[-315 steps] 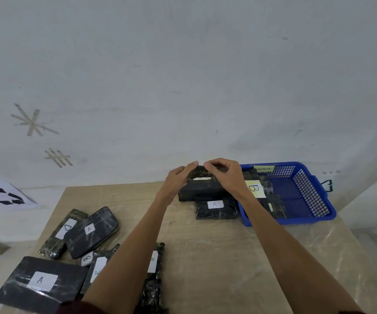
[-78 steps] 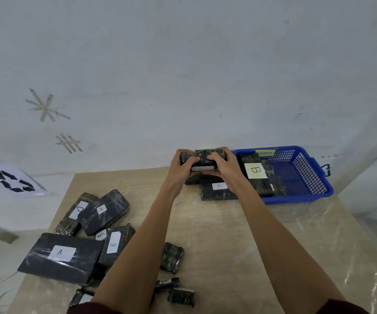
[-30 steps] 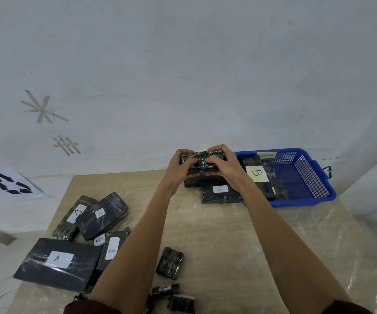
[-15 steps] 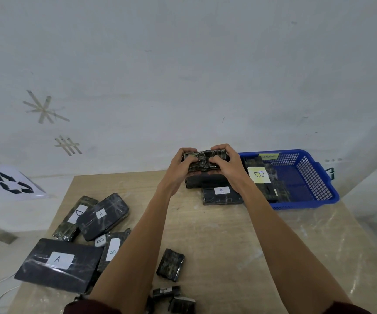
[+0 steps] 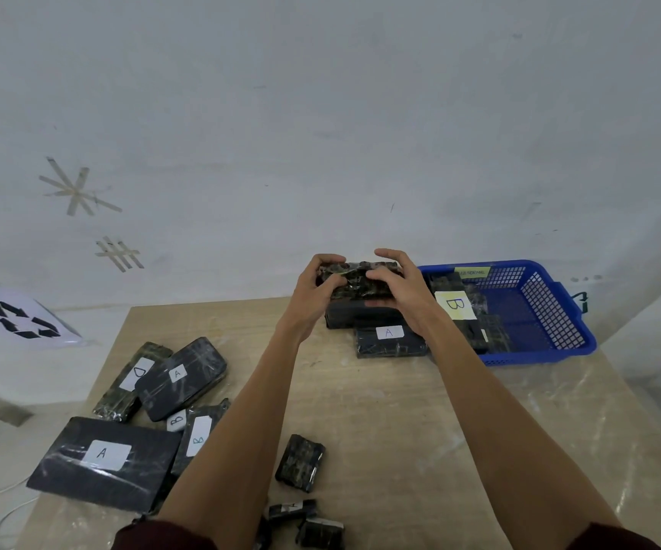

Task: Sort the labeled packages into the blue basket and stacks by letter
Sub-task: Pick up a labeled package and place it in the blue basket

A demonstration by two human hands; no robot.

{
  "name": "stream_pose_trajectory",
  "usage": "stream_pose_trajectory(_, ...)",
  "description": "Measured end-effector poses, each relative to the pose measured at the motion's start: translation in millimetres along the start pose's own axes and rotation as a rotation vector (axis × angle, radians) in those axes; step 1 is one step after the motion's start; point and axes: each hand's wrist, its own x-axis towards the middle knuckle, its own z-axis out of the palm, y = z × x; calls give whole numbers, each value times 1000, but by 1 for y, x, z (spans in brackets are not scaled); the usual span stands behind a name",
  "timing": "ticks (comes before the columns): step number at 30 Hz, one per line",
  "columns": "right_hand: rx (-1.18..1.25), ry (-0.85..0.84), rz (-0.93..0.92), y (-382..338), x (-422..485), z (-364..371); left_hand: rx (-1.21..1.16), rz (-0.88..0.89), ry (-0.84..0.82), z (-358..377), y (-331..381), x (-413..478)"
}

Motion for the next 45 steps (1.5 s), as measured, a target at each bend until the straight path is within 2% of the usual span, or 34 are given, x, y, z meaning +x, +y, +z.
stream_pose_trajectory(3,37,-53,138,-2,4,-3,25,49,-16,-1,2,-2)
stream_pose_trajectory(6,10,-44,180,-3,4,-3,31,73,-50,-2,3,-2)
stream_pose_trajectory(10,50,-28,111,2,3,-2,37,30,-62,-1,5,0)
stream_pose_trajectory(14,24,36,0,5,2,3,-23,-154,-84,5,8,2)
stream_pose_trajectory(16,4,54,-6,4,2,5,-55,-182,-48,7,7,3)
stream_pose_trajectory(37,-102,76,-87,4,-3,8,-113,-148,50,13,2,4)
stream_pose_trajectory(45,-55,52,-3,9,0,8,-65,-88,29,7,-1,0)
